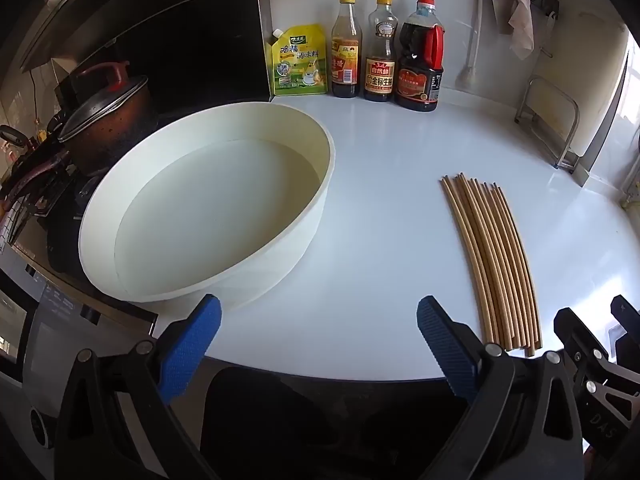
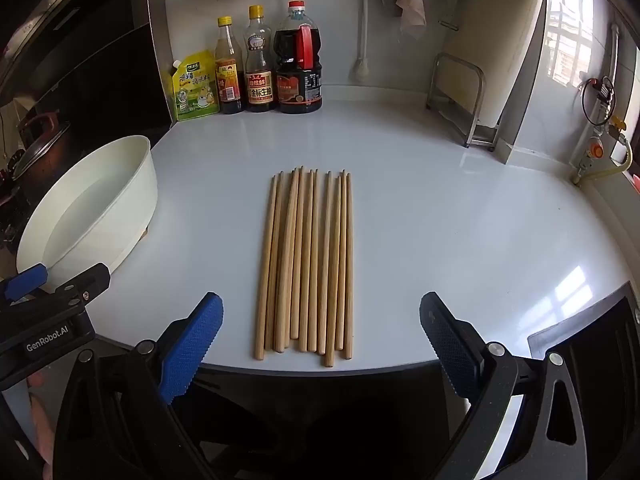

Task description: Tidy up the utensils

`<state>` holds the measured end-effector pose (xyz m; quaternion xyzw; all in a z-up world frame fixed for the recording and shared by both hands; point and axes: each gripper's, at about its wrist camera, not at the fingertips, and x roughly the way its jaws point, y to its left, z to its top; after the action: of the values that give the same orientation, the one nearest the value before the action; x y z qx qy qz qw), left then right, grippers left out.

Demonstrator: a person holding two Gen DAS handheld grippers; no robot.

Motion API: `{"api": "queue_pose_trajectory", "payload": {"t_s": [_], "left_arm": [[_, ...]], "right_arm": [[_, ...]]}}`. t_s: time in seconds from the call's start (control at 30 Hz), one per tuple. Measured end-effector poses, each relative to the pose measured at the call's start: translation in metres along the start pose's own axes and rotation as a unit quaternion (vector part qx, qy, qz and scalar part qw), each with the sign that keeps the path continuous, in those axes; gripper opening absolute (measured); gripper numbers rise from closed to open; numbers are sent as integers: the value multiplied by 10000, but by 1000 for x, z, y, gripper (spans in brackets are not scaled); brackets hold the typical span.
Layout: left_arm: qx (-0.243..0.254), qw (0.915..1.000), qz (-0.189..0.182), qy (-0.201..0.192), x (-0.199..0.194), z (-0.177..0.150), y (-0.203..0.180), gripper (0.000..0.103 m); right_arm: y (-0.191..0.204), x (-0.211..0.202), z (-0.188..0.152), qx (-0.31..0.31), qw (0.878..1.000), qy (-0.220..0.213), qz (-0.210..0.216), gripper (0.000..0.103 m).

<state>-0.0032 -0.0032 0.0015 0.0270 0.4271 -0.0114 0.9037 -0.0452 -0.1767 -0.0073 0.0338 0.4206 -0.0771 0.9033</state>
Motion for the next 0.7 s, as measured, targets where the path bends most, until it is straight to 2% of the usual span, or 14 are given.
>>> {"api": "queue_pose_trajectory", "payload": {"t_s": [0.7], "left_arm": [[-47,9999,-36,-88,-6,0,2,97]], "right_arm": [[-5,-11,-4,91,9998,-156,21,94]]}}
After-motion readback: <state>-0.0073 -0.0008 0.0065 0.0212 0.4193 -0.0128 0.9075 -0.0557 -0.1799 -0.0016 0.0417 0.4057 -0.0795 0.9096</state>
